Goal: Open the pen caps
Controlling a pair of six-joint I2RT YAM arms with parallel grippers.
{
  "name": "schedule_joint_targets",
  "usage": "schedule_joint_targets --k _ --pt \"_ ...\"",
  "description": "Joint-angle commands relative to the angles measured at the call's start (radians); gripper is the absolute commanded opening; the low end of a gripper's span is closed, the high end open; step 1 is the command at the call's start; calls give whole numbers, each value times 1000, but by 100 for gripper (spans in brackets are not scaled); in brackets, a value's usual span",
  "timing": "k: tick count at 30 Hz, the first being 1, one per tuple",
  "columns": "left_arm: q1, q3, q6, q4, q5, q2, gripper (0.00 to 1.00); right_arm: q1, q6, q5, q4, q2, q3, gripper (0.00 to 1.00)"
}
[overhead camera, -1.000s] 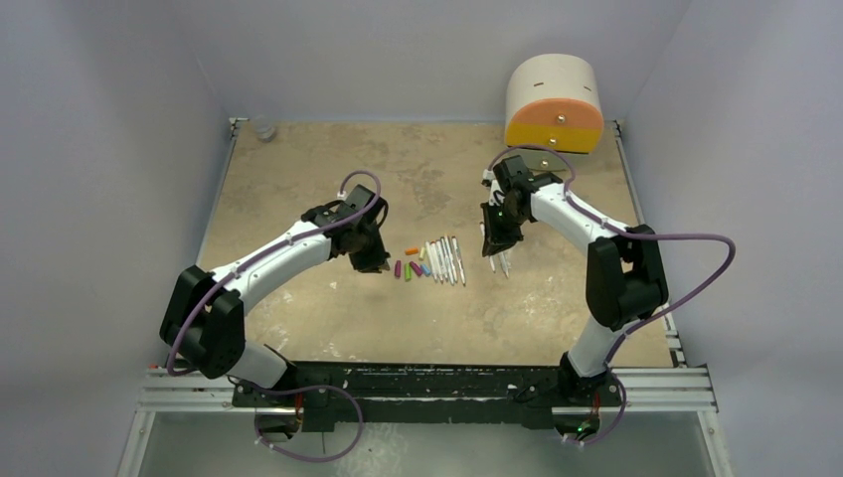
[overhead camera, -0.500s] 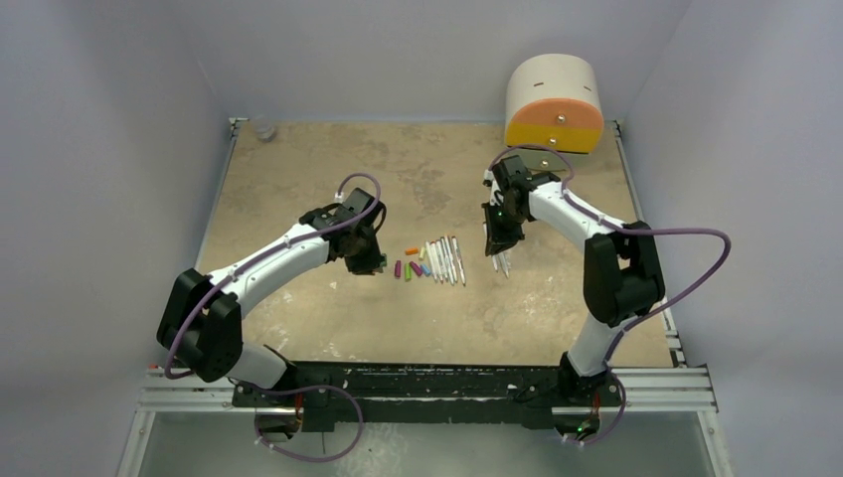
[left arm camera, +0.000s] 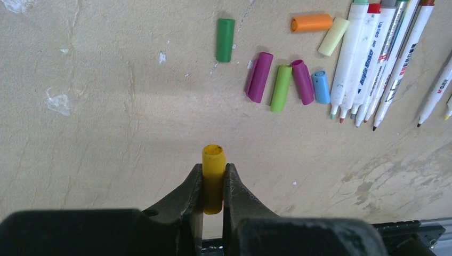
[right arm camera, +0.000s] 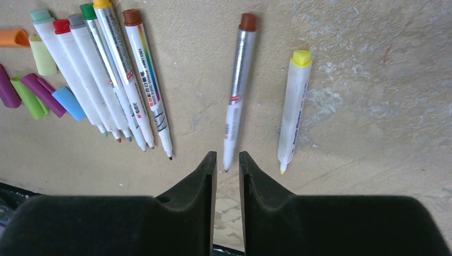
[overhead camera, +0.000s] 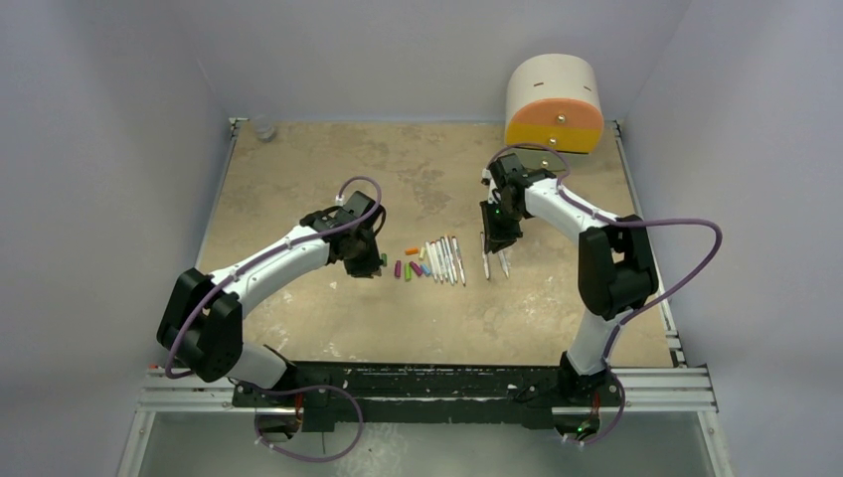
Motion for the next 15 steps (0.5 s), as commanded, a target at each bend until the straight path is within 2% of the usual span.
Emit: schedule_joint_targets --k 1,8,15 --pt "4 17 8 22 -4 -10 0 7 -2 21 -14 -3 26 24" --pt "4 70 13 0 -11 27 0 8 -12 27 -24 -25 22 26" --pt "4 133 11 -31 -60 74 0 8 -6 -14 -106 -68 166 30"
